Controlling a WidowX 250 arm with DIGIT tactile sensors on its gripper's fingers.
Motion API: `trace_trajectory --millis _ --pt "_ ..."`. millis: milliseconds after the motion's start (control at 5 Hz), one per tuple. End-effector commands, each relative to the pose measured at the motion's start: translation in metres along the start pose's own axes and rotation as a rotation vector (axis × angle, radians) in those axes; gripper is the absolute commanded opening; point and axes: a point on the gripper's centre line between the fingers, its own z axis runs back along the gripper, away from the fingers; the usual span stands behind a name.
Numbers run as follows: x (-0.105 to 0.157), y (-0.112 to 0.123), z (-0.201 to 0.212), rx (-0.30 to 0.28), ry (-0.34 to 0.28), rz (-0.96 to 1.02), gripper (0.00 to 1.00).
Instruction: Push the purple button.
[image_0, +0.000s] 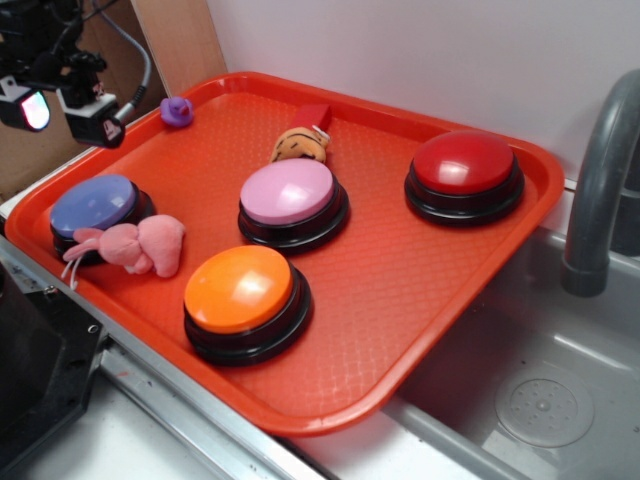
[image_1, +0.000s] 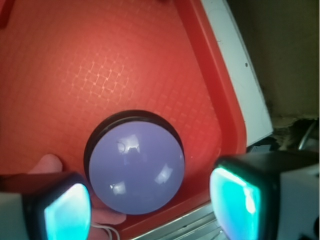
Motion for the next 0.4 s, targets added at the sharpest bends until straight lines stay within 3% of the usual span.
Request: trace_trajectory --millis 0,200 --pt "0.0076 -0.0025 0.0242 0.020 -0.074 -0.012 1.00" --pt "0.0049 -0.0022 0.0294 0.015 -0.095 -0.009 1.00"
